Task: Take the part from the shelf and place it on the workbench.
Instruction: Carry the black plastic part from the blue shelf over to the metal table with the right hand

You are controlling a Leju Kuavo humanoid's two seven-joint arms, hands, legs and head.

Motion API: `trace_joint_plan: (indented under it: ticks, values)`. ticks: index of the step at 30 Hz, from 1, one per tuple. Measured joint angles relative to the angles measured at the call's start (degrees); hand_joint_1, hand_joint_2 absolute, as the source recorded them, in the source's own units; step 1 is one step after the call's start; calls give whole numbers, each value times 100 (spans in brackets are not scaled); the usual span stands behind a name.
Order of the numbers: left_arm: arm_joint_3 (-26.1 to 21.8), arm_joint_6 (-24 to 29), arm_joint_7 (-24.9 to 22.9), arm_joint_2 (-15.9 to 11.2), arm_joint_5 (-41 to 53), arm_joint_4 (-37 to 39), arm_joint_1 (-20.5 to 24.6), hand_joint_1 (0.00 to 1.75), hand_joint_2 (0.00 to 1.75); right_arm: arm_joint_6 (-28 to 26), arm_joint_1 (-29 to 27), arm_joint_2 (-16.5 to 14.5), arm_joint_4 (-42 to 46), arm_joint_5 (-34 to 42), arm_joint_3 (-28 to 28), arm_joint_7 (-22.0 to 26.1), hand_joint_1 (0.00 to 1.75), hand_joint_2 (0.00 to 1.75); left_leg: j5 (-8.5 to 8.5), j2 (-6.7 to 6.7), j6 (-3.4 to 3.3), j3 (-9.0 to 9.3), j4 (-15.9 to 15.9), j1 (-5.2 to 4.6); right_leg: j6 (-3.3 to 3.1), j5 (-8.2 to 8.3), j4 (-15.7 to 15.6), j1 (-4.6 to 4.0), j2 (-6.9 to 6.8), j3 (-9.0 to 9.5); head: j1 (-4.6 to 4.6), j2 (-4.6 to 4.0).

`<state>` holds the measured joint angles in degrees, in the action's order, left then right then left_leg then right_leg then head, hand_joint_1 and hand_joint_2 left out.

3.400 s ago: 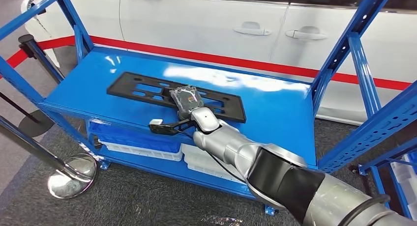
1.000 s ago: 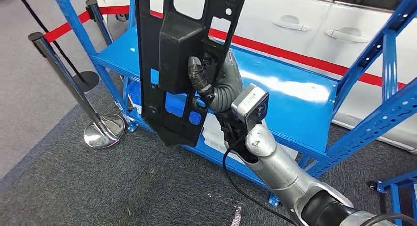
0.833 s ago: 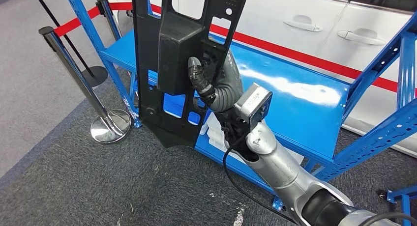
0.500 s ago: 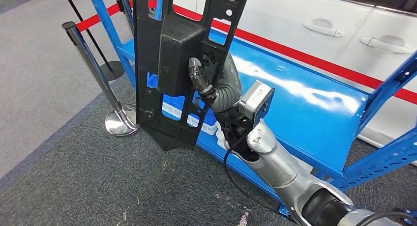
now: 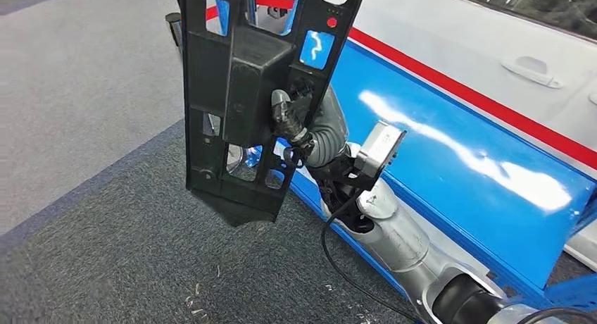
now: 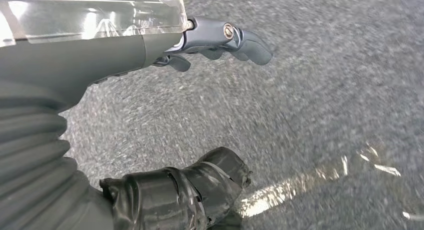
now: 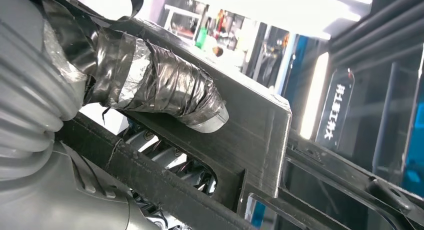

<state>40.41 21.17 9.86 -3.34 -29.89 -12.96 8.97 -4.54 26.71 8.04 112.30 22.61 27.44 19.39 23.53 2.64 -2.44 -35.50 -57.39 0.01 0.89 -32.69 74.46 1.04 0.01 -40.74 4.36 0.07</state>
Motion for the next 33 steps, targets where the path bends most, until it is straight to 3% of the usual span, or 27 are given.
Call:
trace_joint_plan:
  ticks: [1,3,5,7,8,10,12,14,15,16,18,20,22,23,25,27,29,30,31,33]
  values:
    - [0,1,-2,1,1,0,-2,0,175,12,2,0,-5,11,-2,1,175,175,14,84,13,-1,-30,7,5,205,-294,16,26,124,1,0]
    - [0,4,-6,3,13,0,1,0,175,79,7,1,-17,93,-13,21,175,175,59,242,69,-46,-131,15,10,509,-1002,58,235,441,-3,-1]
    - [0,9,-11,3,32,0,6,0,175,200,8,1,-29,251,-22,63,175,175,73,370,139,-129,-204,27,0,563,-1315,66,379,580,-7,-1]
    - [0,19,-27,-7,56,1,-10,0,175,339,11,-2,-40,430,-26,116,175,175,48,475,197,-179,-202,54,-40,574,-1331,58,284,581,-6,0]
    - [1,22,-39,-8,69,1,-26,0,175,410,16,-7,-48,515,-28,141,175,175,64,434,223,-203,-227,54,-68,585,-1349,61,227,592,-10,0]
    - [2,27,-62,-6,92,2,-31,0,175,535,29,-19,-62,647,-33,187,175,175,228,179,276,-353,-521,46,-123,603,-1390,76,102,619,-43,0]
    - [2,28,-73,0,99,2,-5,0,175,643,34,-24,-76,761,-38,220,175,175,525,-112,323,-695,-1203,50,-159,595,-1395,49,-35,631,-73,0]
    - [2,29,-79,0,99,2,4,0,175,756,32,-26,-98,886,-41,239,175,175,644,-213,339,-964,-1704,58,-177,576,-1390,30,-184,637,-73,0]
    - [2,29,-83,0,99,2,0,0,175,803,32,-31,-109,939,-40,247,175,175,561,-233,330,-952,-1665,58,-178,563,-1390,23,-252,645,-73,0]
    - [2,29,-87,-1,99,2,-5,0,175,834,32,-37,-116,977,-40,253,175,175,390,-267,307,-817,-1396,52,-177,549,-1391,15,-317,662,-73,0]
    - [2,29,-94,-4,99,2,5,0,175,860,37,-50,-122,1013,-41,265,175,175,90,-490,229,-410,-620,-11,-161,516,-1399,-8,-440,704,-73,0]
    - [2,30,-92,-7,98,2,26,0,175,895,42,-57,-126,1034,-43,283,175,175,11,-653,153,-197,-197,-97,-127,495,-1423,-35,-558,734,-70,0]
    - [2,39,-84,-9,92,2,23,0,175,927,44,-59,-135,1062,-44,296,175,175,6,-558,103,-182,-135,-124,-79,484,-1467,-50,-679,774,-67,0]
    - [2,48,-77,-5,89,2,7,0,175,935,45,-60,-140,1078,-46,299,175,175,-12,-493,79,-156,-92,-109,-50,460,-1463,-44,-663,793,-63,0]
    - [2,62,-57,5,85,2,-9,0,175,950,48,-60,-147,1101,-54,309,175,175,-47,-367,18,-85,2,-69,-21,282,-1213,-31,-404,710,-49,0]
    - [3,30,-30,16,63,2,8,0,175,970,41,-59,-155,1104,-61,316,175,175,-57,-238,-30,-55,30,-47,-24,-36,-534,-28,-91,377,-31,0]
    - [3,-39,-2,19,20,2,18,0,175,981,21,-59,-164,1101,-62,317,175,175,-50,-84,-47,-54,19,-46,-19,-197,72,-32,-12,26,-22,0]
    - [2,-69,7,20,0,2,13,0,175,982,14,-59,-168,1101,-62,316,175,175,-42,1,-45,-52,6,-43,-13,-123,114,-26,-5,-34,-22,0]
    - [2,-84,10,21,-10,2,6,0,175,983,12,-58,-171,1100,-62,316,175,175,-29,87,-35,-49,-16,-35,-8,52,-62,-15,5,10,-21,0]
    - [2,-93,12,27,-19,2,-5,0,175,983,14,-57,-173,1100,-62,316,175,175,20,249,15,-71,-97,-12,12,471,-762,33,188,284,-18,0]
